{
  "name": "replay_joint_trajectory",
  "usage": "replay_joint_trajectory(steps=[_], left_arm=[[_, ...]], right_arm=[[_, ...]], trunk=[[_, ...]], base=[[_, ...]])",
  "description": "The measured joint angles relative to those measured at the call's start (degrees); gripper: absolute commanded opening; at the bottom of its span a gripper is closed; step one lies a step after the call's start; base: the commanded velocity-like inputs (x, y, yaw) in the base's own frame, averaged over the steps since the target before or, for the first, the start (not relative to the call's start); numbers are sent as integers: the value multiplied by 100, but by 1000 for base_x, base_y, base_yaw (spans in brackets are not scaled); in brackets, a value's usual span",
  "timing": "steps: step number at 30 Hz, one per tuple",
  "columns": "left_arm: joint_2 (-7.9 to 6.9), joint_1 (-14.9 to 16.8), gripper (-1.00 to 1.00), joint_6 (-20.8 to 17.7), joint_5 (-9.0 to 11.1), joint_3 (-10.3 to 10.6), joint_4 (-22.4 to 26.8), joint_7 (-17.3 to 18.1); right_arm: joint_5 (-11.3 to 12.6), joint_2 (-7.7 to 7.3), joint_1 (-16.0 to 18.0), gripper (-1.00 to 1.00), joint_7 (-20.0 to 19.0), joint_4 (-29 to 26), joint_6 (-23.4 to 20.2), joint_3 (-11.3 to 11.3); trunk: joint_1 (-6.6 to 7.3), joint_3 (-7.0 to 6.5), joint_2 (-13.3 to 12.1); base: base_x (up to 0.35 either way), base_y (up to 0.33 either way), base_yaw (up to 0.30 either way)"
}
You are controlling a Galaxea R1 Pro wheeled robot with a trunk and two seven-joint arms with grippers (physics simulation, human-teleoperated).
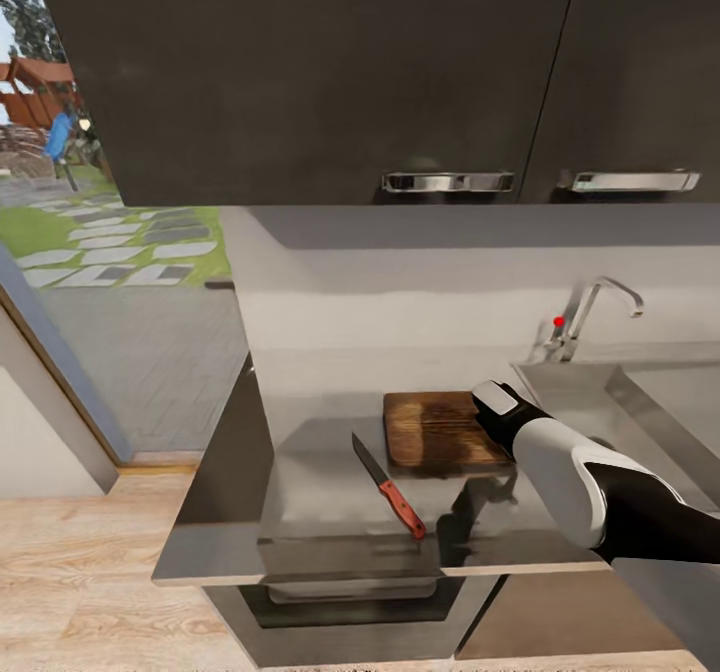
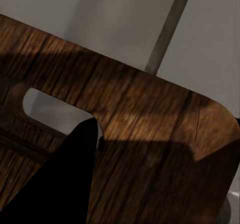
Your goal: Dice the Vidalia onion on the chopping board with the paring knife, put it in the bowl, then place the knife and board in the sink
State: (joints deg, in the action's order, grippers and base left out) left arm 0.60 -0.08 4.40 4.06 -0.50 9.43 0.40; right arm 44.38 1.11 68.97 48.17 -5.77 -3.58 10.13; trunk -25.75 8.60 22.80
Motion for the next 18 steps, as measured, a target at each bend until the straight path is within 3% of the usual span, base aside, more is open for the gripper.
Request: replay_joint_trajectory(steps=[9,10,18], left_arm=[[1,0,100,0,1,0,0,0],[1,0,100,0,1,0,0,0],[1,0,100,0,7,0,0,0]], right_arm=[[3,-3,-1,-100,0,0,1,-3],[0,-2,-1,100,-1,0,1,-2],[-2,0,0,100,8,-1,8,-1]], trunk=[[0,61,1],[0,61,1],[0,63,1]], base=[[1,0,0],[0,0,0],[0,0,0]])
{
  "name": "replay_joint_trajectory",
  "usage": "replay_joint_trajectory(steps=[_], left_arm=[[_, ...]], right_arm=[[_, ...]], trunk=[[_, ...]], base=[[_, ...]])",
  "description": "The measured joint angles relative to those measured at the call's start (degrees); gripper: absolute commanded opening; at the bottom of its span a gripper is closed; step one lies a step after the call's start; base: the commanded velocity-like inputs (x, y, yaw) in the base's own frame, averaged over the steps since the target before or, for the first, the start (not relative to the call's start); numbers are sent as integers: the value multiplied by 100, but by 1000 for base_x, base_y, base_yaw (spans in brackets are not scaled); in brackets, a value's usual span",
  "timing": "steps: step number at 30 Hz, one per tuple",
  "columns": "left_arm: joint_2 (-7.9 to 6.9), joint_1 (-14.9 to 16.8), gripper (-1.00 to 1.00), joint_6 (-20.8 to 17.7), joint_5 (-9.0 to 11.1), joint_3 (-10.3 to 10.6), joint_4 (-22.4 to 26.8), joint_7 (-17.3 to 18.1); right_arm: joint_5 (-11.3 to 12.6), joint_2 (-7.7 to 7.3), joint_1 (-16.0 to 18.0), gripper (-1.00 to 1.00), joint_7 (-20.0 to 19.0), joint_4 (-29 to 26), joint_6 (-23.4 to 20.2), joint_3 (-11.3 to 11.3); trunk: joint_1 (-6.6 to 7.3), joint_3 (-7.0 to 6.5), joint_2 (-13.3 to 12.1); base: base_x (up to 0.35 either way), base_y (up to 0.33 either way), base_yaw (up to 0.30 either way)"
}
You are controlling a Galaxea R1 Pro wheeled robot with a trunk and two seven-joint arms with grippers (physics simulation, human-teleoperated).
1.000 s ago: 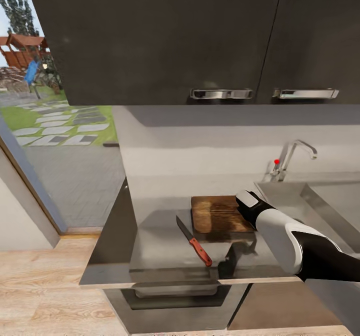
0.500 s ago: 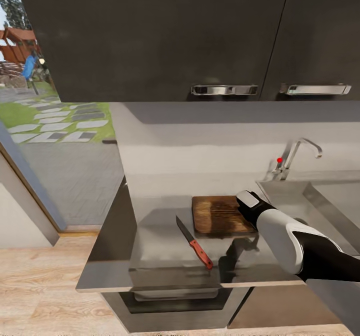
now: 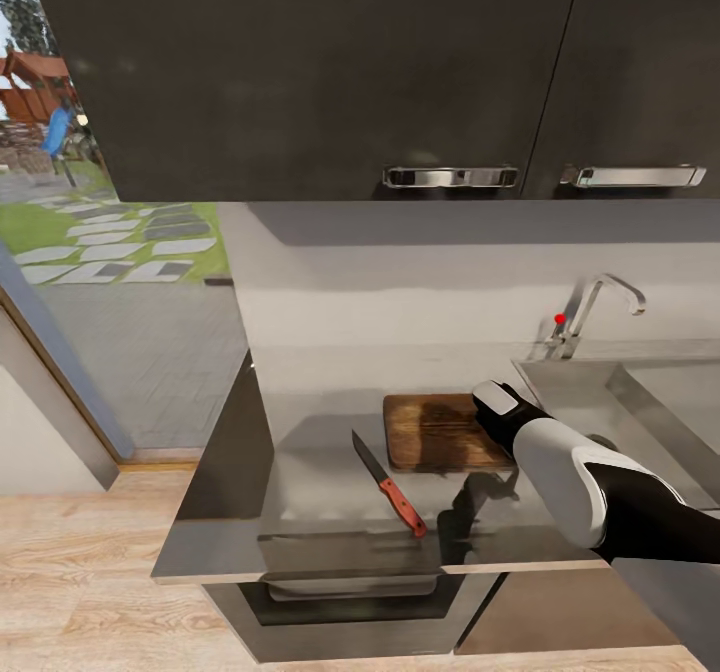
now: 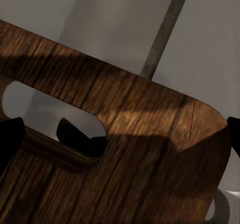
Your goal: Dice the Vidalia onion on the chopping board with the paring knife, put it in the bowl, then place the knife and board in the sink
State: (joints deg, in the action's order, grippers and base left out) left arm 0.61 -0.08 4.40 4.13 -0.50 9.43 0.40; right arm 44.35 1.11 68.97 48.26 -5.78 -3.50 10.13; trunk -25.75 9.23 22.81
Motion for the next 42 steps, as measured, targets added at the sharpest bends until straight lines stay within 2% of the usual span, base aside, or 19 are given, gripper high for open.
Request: replay_joint_trajectory(steps=[7,13,19,23,28,31,33,35,36,37,38,40,42], left_arm=[[0,0,100,0,1,0,0,0],[0,0,100,0,0,0,0,0],[0,0,100,0,-3,0,0,0],[0,0,100,0,0,0,0,0],[0,0,100,0,-5,0,-1,0],[0,0,100,0,-6,0,0,0],[0,0,100,0,-7,0,-1,0],[0,0,100,1,-7,0,-1,0],[0,0,100,0,-7,0,-1,0],[0,0,100,0,-7,0,-1,0],[0,0,100,0,-7,0,0,0],[0,0,100,0,-7,0,0,0],[0,0,100,0,-7,1,-1,0]], right_arm=[[-1,2,0,100,1,-7,2,0],[-14,37,0,100,69,-131,362,-3],[-41,70,-1,100,152,-422,411,-3],[-83,109,0,100,500,-757,408,12],[-96,378,0,100,1204,-1596,285,-24],[-89,482,-1,100,1376,-1930,120,-54],[-83,554,-1,100,1446,-2199,-32,-144],[-82,653,-1,100,1505,-2653,-370,-688],[-85,662,-1,100,1510,-2707,-420,-815],[-106,684,-1,100,1513,-2818,-509,-1124],[-112,693,-2,100,1518,-2869,-546,-1285],[-110,699,-2,100,1528,-2921,-592,-1472],[-109,701,-2,100,1529,-2939,-609,-1538]], trunk=[[0,0,0],[0,0,0],[0,0,0],[0,0,0],[0,0,1],[0,0,0],[0,0,0],[1,0,1],[0,0,0],[0,0,1],[-1,0,0],[-1,0,0],[-2,0,0]], base=[[0,0,0],[0,0,0],[0,0,0],[0,0,0],[0,0,0],[0,0,0],[0,0,0],[0,0,0],[-16,0,0],[-49,0,0],[-79,0,0],[-106,0,0],[-128,0,0]])
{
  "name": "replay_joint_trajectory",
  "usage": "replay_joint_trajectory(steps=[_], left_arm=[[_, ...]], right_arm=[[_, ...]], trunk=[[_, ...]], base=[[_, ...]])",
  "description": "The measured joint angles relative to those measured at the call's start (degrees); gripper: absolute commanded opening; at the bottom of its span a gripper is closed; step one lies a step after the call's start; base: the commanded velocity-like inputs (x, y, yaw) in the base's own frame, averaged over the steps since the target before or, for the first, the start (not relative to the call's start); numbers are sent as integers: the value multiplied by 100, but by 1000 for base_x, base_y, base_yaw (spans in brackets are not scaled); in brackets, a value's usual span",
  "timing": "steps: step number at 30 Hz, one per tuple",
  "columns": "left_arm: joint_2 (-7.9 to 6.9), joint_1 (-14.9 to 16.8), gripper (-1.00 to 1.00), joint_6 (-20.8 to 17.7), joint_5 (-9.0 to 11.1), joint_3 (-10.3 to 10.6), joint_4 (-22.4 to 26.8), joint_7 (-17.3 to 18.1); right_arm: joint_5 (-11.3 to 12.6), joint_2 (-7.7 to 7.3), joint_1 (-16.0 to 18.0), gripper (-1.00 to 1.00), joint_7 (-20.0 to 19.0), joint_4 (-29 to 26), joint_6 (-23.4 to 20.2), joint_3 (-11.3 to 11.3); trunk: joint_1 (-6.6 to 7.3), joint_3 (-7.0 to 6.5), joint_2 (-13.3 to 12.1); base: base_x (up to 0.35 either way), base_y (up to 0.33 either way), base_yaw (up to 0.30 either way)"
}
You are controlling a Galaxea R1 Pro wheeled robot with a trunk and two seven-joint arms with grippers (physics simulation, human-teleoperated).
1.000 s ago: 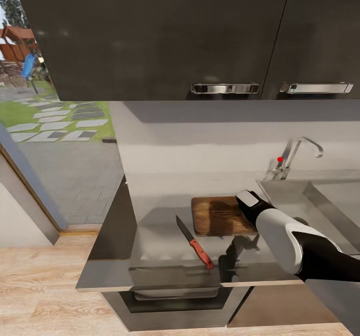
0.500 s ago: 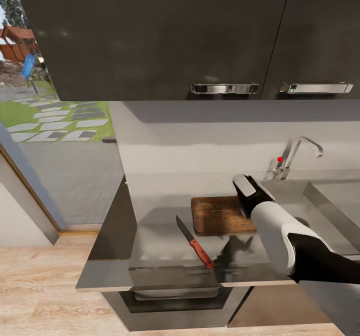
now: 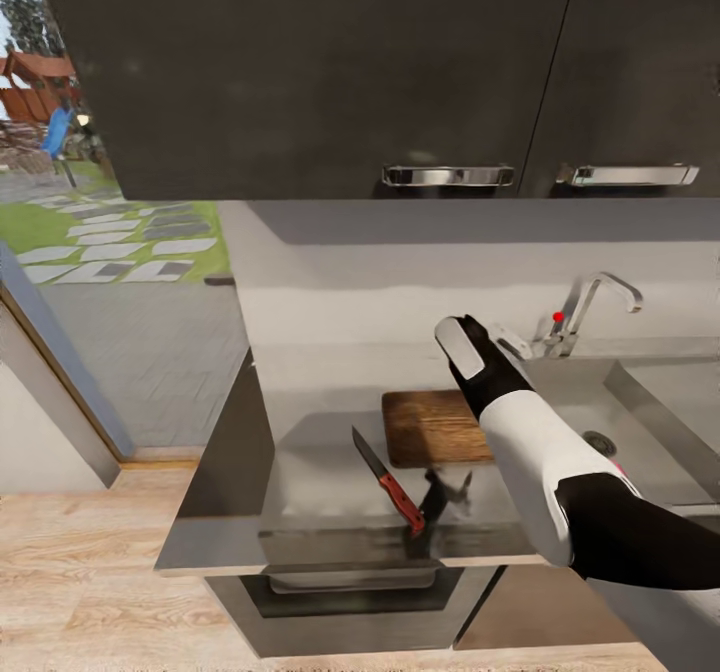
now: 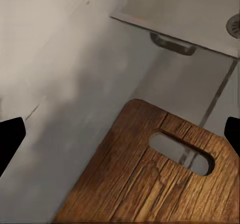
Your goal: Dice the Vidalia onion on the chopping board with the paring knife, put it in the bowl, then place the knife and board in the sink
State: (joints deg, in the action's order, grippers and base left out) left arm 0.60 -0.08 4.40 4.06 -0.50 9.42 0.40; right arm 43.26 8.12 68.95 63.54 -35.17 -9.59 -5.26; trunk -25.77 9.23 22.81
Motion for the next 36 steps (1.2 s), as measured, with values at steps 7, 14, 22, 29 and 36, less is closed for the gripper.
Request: replay_joint_trajectory(steps=[7,14,22,29,36], left_arm=[[0,0,100,0,0,0,0,0],[-2,0,100,0,0,-1,1,0],[-4,0,100,0,0,-1,1,0],[-8,0,100,0,0,-2,1,0],[-8,0,100,0,0,0,1,0]], right_arm=[[-45,-35,-78,100,-323,-167,-26,-551],[-93,-313,-998,100,-956,-1524,-61,-1315],[-114,-1617,-2862,100,-1077,-4496,-247,-2448],[-113,-2413,-3664,100,-1074,-5215,599,-3247],[-142,-2893,-3791,100,-713,-5308,1433,-4634]], trunk=[[0,0,0],[0,1,0],[0,0,-1],[0,0,-1],[-1,0,-1]], base=[[-156,0,0],[-159,0,0],[-153,0,0],[-157,0,0],[-267,0,0]])
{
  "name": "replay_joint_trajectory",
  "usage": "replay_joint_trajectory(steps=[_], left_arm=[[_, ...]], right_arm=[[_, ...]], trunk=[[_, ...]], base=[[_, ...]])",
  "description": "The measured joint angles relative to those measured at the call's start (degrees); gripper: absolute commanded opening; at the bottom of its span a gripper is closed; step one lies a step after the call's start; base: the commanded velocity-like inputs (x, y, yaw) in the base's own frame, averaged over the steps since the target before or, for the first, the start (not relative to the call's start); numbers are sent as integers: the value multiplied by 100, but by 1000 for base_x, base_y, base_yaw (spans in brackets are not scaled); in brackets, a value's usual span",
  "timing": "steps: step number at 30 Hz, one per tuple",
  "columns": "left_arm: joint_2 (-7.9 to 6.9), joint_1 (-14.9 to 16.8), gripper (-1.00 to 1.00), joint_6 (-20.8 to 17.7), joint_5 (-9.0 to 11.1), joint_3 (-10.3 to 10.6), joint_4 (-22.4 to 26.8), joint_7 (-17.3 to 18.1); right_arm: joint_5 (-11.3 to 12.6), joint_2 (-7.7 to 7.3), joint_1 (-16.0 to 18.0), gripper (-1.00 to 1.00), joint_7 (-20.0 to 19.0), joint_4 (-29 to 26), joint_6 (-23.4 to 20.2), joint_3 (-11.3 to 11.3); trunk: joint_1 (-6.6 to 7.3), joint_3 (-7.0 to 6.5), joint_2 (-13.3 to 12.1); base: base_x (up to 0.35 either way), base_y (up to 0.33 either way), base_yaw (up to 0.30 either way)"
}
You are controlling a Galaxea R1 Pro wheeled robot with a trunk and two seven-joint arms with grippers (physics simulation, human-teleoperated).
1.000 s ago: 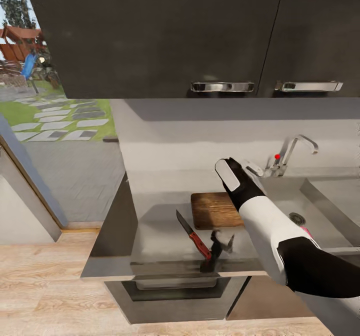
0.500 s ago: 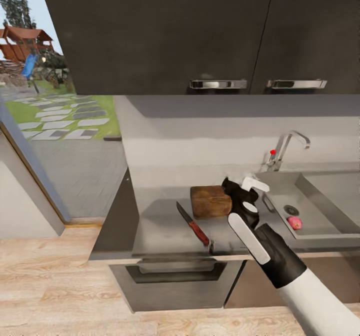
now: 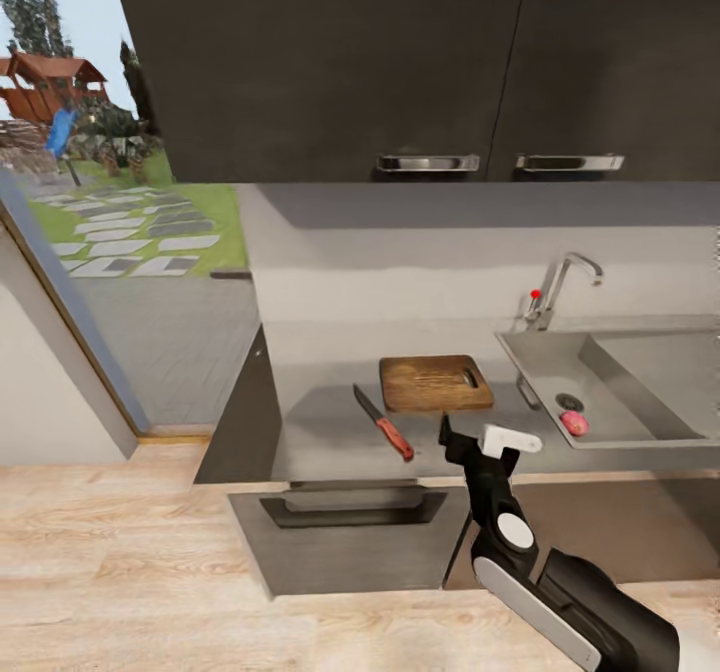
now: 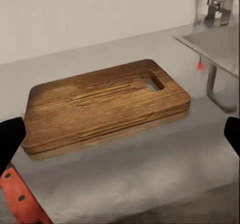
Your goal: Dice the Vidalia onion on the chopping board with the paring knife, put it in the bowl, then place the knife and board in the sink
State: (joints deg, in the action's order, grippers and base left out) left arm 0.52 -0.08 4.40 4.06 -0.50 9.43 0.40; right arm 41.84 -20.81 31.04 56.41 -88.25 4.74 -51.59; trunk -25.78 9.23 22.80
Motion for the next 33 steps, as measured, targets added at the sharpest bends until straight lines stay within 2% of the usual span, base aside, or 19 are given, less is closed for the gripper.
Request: replay_joint_trajectory(steps=[7,10,13,18,20,24,26,29,30,31,32,33], left_arm=[[0,0,100,-1,0,1,0,0],[1,0,100,0,0,-1,0,0],[0,0,100,0,0,-1,0,0],[0,0,100,0,0,0,0,0],[0,0,100,-1,0,-1,0,0],[0,0,100,0,0,0,0,0],[0,0,100,-1,0,-2,0,0],[0,0,100,-1,0,-5,1,0],[0,0,100,0,0,-6,0,0],[0,0,100,0,0,-7,1,0],[5,0,100,-1,0,-7,4,-9],[6,0,100,0,0,-8,6,-11]], right_arm=[[4,-14,-3,100,133,4,42,-125],[8,-16,-5,100,141,5,42,-227],[8,-15,-4,100,154,6,70,-426],[13,-21,-4,100,160,17,213,-499],[13,-22,-4,100,159,32,230,-583],[5,-24,-4,100,189,82,275,-904],[1,-18,-4,100,237,165,319,-1102],[61,43,-6,100,278,879,529,-1794],[93,59,-5,100,275,1025,587,-1902],[194,106,-6,100,269,1301,731,-2114],[657,315,-17,100,186,2001,1211,-2712],[779,375,-13,100,150,2202,1311,-2972]], trunk=[[-1,0,1],[0,0,-1],[0,0,0],[0,0,0],[-1,0,1],[0,0,0],[-1,0,0],[1,1,1],[2,0,0],[2,1,0],[3,1,0],[3,1,0]], base=[[-338,0,0],[-342,0,0],[-342,0,0],[-342,0,0],[-343,0,0],[-343,0,0],[-316,0,0],[-120,0,0],[-55,0,0],[-18,0,0],[-14,0,0],[-9,0,0]])
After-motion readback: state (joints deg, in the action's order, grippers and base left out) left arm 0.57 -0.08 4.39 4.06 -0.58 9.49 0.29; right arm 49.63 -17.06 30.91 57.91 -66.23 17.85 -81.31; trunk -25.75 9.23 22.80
